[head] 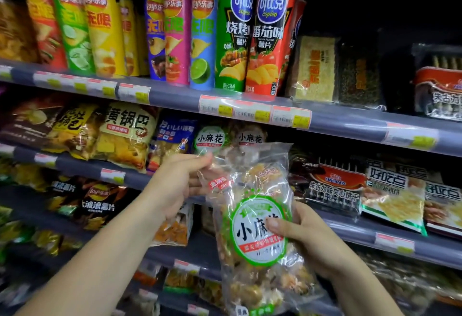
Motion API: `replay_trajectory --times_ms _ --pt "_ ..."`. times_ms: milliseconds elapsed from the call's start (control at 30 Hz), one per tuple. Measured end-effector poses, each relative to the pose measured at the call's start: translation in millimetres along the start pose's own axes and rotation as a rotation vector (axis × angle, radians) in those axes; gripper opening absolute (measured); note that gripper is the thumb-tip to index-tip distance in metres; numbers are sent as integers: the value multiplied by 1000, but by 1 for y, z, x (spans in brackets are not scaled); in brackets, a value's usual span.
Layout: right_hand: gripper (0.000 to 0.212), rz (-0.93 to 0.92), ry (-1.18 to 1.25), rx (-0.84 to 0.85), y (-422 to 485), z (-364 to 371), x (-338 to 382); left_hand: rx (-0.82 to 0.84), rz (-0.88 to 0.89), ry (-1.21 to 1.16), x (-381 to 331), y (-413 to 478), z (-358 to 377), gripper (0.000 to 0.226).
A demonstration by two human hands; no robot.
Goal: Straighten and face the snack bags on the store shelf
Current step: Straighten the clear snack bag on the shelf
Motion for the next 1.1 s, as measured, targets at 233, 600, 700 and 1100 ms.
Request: replay_trajectory --times_ms 233,600,700,1100 --pt "44 13 16 -20 -6 -15 1 31 -129 -318 13 -1 5 48" --pt "60 -15 -40 -275 42 -58 22 131 -43 372 42 7 76 45" --pt "70 25 -332 -361 40 -76 21 -13 -32 317 36 33 67 42" --pt "70 -189 -909 -679 64 -104 43 -210 237 628 11 96 87 65"
Point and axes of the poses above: each hand's wrist, its own y-axis towards the middle knuckle, its own z-axis out of the palm, x = y × z, the point moved 8 cm from there along y, towards the middle knuckle, and after that the axes turned 5 degrees about -z, right-handed, at the moved point
